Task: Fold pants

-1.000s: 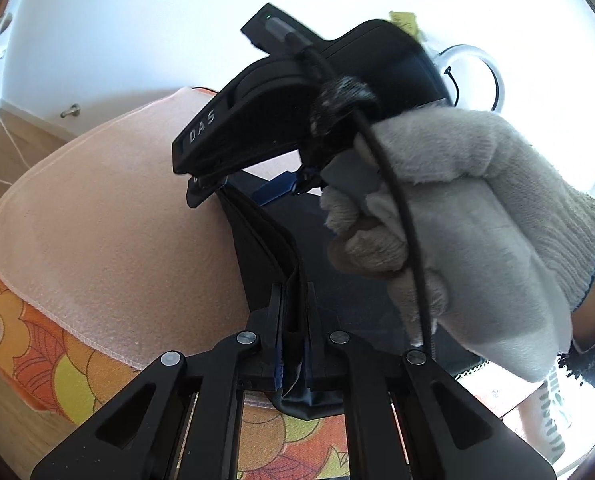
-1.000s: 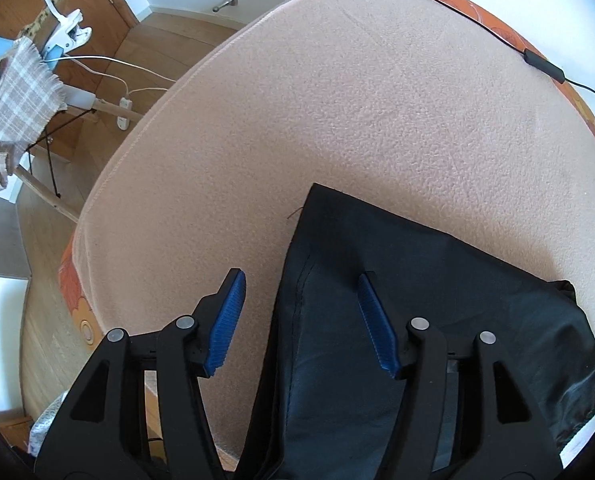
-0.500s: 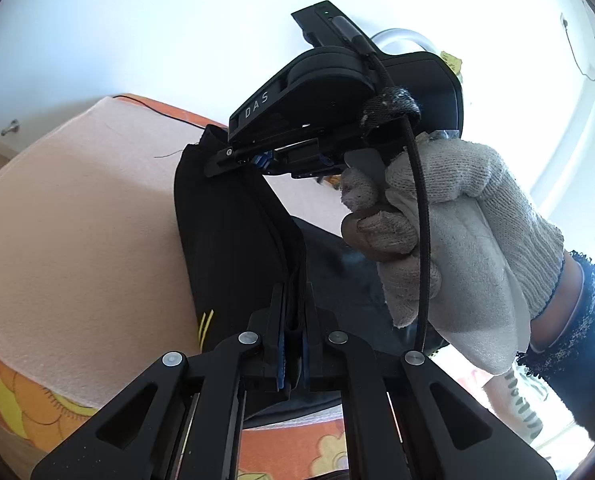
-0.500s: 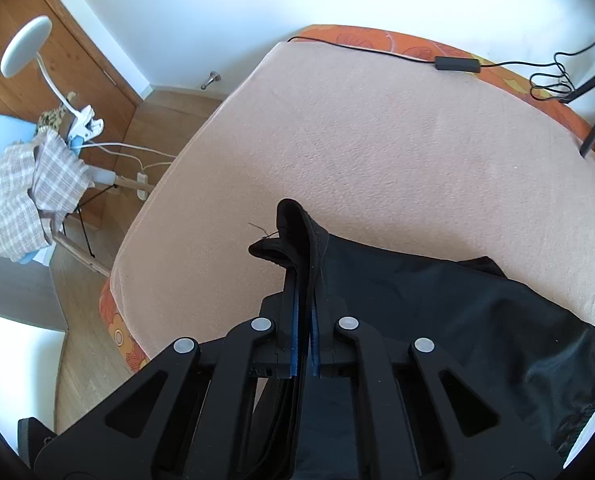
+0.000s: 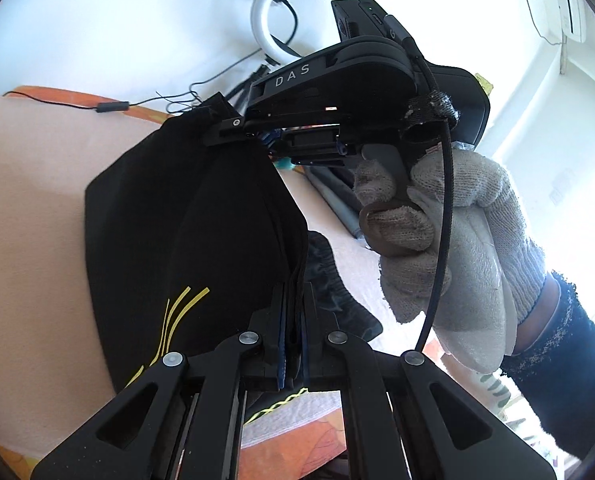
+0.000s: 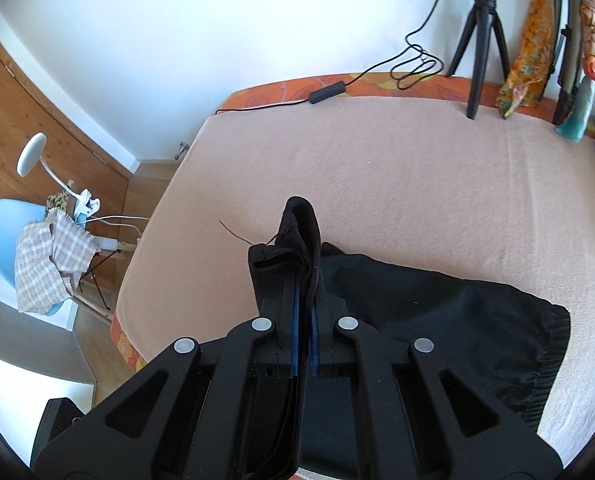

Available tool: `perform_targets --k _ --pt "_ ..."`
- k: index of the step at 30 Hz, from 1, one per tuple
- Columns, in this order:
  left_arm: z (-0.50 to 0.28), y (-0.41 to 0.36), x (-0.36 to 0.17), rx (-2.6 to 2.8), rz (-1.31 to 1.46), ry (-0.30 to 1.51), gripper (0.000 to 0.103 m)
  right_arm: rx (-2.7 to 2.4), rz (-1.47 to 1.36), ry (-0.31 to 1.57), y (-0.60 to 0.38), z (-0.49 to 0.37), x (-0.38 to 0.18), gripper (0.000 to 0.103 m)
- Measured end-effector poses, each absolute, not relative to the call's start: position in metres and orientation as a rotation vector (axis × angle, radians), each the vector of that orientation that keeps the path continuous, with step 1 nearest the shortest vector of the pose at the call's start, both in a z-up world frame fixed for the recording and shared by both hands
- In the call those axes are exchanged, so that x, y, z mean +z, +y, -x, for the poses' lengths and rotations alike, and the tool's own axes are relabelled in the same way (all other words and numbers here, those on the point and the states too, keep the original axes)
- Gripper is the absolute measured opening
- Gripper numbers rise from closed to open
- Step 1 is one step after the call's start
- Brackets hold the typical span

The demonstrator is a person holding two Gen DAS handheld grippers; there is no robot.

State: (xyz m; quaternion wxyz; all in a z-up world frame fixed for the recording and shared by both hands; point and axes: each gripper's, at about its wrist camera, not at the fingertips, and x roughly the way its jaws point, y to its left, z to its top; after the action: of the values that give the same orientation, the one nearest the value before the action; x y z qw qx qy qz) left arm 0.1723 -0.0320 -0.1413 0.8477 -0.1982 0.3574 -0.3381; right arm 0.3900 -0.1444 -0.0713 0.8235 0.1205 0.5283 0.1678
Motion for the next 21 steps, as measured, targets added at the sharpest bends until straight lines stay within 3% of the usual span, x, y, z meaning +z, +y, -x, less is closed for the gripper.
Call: perform_targets --k 21 --pt "-0.234 -0.191 -0.163 -0.926 0.261 0.906 0.003 0.222 -0.392 1.159 -0.318 -0.378 -0.128 0.005"
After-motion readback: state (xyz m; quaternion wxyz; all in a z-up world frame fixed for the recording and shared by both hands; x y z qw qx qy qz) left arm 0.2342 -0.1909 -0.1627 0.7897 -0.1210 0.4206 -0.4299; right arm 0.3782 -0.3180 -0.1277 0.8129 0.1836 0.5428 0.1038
